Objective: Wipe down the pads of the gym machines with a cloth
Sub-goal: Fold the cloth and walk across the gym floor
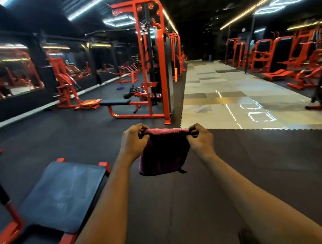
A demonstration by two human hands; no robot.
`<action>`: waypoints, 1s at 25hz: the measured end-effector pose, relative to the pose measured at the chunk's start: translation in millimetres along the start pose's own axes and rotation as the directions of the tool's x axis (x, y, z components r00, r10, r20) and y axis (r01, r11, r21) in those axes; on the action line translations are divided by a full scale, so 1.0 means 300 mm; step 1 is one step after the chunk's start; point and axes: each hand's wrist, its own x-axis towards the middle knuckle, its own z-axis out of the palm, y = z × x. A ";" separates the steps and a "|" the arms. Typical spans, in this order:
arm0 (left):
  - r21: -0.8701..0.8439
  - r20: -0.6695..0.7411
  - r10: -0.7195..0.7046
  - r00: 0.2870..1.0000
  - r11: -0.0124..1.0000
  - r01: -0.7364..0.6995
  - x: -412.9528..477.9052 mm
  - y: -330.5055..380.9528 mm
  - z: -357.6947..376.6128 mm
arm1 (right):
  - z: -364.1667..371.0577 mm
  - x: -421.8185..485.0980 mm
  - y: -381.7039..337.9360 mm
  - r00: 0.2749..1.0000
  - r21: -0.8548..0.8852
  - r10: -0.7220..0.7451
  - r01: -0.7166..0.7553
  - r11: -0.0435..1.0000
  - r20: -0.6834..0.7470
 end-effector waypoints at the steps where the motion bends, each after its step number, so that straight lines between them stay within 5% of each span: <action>1: -0.004 -0.001 -0.021 1.000 1.000 0.021 0.029 -0.054 -0.029 | 0.070 0.023 -0.022 1.000 0.023 -0.008 0.008 1.000 0.009; 8: 0.041 -0.103 -0.077 0.992 0.996 0.082 0.214 -0.433 -0.118 | 0.507 0.208 -0.101 0.995 0.031 -0.021 0.018 0.999 0.103; 13: 0.129 -0.187 -0.173 0.967 0.971 0.199 0.417 -0.626 -0.044 | 0.766 0.428 -0.056 0.940 -0.036 0.029 -0.018 0.999 0.339; 16: 0.068 -0.212 -0.278 0.937 0.952 0.298 0.593 -0.741 0.030 | 0.912 0.637 -0.018 0.862 0.009 0.048 -0.061 0.998 0.504; 20: 0.019 -0.383 -0.215 0.899 0.971 0.240 0.858 -0.864 0.104 | 1.110 0.921 0.026 0.665 0.080 -0.034 -0.039 0.996 0.746; 25: 0.063 -0.595 -0.135 0.793 0.975 0.214 1.170 -0.984 0.136 | 1.346 1.225 0.005 0.754 0.390 -0.128 -0.180 0.903 0.644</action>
